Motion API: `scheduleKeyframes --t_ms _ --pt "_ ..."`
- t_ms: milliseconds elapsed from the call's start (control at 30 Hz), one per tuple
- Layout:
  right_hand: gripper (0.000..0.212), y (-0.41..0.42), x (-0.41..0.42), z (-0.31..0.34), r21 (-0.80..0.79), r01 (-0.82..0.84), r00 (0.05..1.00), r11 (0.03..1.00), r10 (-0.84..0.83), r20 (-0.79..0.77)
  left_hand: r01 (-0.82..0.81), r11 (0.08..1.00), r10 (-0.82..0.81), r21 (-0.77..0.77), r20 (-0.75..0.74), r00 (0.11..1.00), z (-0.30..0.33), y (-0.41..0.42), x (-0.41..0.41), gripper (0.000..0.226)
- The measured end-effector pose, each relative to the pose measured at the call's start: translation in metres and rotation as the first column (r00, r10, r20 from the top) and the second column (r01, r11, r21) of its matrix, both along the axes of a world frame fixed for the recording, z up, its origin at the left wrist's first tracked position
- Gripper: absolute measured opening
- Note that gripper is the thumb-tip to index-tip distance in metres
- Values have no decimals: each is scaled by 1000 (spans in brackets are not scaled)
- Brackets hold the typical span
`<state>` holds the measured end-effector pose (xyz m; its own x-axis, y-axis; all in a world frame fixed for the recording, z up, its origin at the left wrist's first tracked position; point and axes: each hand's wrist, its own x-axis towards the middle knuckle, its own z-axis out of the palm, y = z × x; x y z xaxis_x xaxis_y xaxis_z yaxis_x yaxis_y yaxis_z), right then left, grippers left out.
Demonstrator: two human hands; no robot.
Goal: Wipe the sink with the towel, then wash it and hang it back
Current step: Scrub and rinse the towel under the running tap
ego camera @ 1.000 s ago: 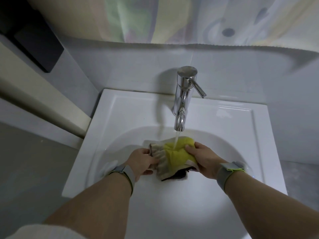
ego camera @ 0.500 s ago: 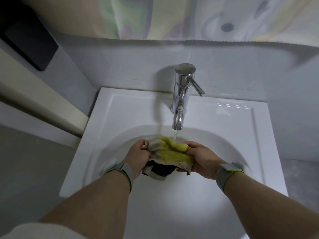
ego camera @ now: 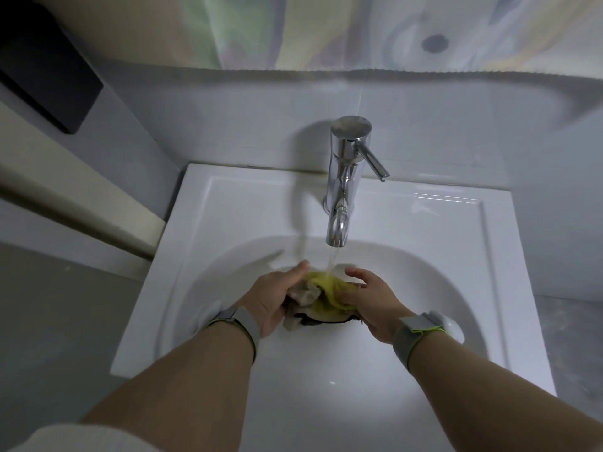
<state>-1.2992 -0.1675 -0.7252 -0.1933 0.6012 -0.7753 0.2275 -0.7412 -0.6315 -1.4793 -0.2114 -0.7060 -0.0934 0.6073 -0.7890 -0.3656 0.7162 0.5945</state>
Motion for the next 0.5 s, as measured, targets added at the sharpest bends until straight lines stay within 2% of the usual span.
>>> scheduleKeyframes --t_ms 33,133,300,400,500 --pt "51 1 0 -1 1 14 1000 1000 -14 7 8 1000 -9 -12 -59 998 -3 0 0 11" --pt "38 2 -6 -3 72 49 996 996 -54 69 -25 998 14 -56 -189 982 -9 -1 3 23" --pt "15 -8 -27 6 278 -3 975 961 -59 215 -4 997 -12 -76 -207 978 -9 7 17 28" --pt "19 -21 -43 14 305 1 981 952 -61 185 57 993 -80 -103 -237 968 -9 11 25 55" --pt "26 -33 -55 19 302 4 981 953 -62 184 5 985 -42 -170 -217 975 -11 11 30 57"
